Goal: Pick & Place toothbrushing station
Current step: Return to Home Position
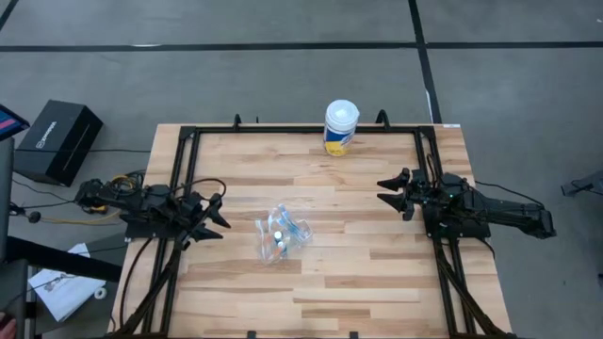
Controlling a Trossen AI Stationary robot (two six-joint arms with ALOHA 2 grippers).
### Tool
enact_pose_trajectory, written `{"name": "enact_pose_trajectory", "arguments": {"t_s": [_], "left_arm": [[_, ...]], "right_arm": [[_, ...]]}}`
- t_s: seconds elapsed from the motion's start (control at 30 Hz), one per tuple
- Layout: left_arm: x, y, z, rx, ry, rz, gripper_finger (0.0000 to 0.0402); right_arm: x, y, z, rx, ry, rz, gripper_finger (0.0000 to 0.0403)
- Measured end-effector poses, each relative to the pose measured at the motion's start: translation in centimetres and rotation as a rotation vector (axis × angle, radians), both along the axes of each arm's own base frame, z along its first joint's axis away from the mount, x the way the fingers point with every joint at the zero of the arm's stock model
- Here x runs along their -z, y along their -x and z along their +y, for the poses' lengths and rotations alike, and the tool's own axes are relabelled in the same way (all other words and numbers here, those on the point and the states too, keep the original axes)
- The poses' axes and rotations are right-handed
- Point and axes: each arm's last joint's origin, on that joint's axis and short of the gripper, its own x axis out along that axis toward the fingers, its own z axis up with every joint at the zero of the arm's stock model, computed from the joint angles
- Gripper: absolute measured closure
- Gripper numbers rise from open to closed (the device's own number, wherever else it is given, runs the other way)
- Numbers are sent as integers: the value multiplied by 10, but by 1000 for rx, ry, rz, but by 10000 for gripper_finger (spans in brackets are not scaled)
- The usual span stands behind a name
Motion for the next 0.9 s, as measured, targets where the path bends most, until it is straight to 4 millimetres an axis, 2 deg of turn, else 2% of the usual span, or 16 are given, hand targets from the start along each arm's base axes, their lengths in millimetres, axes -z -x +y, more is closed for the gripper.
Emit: {"name": "enact_pose_trajectory", "arguments": {"t_s": [0.9], "left_arm": [[-1, 0, 0, 0, 3, -13, 231]], "right_arm": [[0, 0, 0, 0, 0, 0, 155]]}}
